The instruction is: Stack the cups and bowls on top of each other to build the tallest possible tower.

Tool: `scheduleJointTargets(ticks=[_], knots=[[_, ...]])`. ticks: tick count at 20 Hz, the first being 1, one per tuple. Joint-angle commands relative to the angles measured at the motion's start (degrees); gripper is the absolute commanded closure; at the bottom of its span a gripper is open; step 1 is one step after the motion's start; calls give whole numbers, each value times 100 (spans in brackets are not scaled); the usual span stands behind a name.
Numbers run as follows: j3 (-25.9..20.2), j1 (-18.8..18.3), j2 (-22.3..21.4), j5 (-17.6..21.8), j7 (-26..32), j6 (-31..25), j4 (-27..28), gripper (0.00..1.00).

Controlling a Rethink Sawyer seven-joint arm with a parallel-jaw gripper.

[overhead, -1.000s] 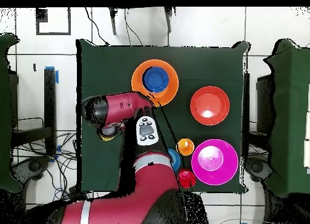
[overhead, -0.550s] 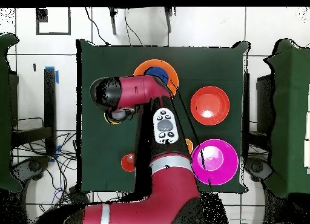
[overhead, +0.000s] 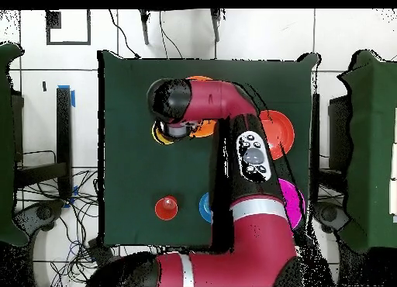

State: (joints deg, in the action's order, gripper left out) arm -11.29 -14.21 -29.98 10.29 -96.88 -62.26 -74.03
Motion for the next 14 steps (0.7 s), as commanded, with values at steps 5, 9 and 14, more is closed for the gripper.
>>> scheduleJointTargets(ticks=[5, 9, 14], knots=[[-1010, -405, 315, 478, 2065, -1023, 458, 100], [-1186, -536, 281, 468, 2191, -1327, 516, 100], [-1358, -622, 395, 492, 2244, -1519, 733, 100]])
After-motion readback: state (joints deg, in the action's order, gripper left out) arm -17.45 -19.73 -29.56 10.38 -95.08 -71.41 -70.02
